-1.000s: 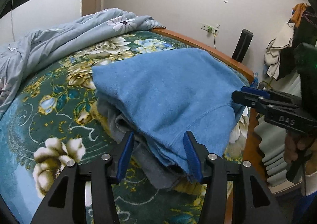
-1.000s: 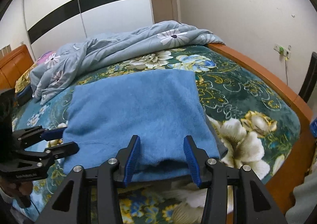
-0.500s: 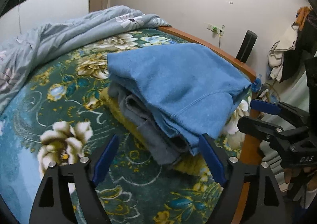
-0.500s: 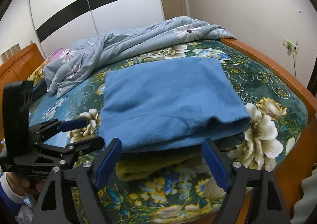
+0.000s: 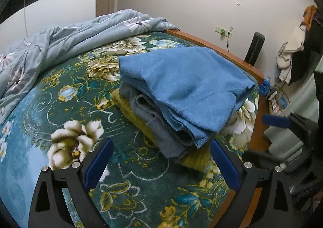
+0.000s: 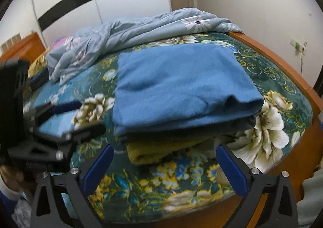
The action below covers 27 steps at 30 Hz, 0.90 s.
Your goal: Fold clothes
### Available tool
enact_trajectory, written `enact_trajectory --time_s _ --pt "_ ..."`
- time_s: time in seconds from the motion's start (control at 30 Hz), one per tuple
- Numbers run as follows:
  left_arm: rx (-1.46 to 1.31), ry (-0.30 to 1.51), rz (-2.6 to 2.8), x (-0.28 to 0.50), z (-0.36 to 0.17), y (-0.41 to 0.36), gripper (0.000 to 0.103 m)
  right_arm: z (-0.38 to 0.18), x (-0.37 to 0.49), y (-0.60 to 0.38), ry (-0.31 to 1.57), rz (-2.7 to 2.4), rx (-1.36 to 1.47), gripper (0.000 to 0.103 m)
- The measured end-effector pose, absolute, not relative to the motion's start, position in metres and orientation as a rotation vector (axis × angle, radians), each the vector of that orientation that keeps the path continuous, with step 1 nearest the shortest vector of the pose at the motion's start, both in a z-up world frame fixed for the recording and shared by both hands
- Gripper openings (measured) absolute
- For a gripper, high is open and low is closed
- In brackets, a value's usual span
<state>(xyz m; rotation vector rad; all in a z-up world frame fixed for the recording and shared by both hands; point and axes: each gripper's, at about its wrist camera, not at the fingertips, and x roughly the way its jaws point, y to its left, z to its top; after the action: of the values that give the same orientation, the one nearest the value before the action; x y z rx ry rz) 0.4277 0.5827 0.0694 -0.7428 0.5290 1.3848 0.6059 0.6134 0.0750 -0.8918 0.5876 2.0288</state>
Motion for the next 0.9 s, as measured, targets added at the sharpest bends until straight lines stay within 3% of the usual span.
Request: enact_trajectory --time_s 0.9 --pt "-0.714 0.572 1.543 0.424 0.105 0.533 0.097 0.107 0.605 0.568 0.609 1.879 -0.98 0.103"
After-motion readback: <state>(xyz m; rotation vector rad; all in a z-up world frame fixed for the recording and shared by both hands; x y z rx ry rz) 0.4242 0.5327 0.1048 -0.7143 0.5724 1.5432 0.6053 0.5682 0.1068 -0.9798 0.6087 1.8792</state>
